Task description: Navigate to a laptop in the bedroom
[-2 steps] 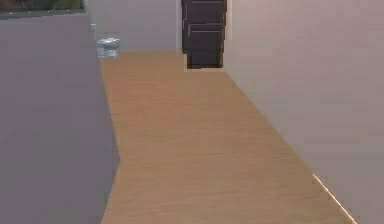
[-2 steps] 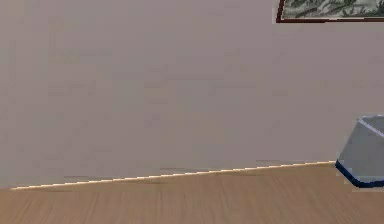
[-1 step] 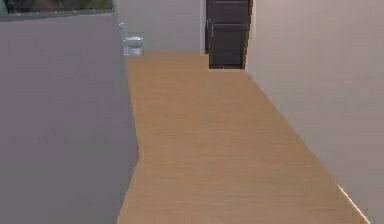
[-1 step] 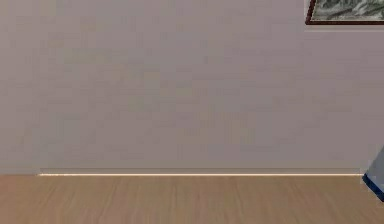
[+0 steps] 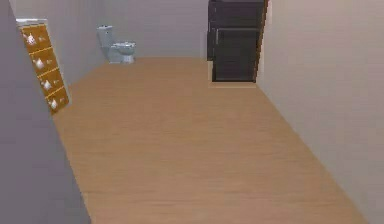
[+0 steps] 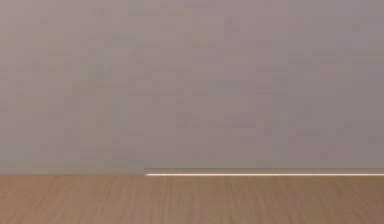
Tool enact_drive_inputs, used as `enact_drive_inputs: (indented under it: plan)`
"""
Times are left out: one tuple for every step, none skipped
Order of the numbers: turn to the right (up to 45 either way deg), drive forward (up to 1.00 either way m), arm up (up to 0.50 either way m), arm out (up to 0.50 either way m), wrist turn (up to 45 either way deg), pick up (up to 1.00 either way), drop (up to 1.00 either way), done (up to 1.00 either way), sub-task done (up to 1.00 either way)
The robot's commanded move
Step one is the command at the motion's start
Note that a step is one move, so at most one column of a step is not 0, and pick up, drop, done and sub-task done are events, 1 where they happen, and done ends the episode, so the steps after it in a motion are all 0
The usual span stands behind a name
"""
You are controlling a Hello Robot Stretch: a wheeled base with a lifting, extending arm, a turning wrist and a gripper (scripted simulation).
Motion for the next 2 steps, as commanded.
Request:
enact_drive_inputs:
  plan:
    - [0.0,1.00,0.00,0.00,0.0,0.00,0.00,0.00,0.00]
    - [-3.0,0.00,0.00,0.00,0.0,0.00,0.00,0.00,0.00]
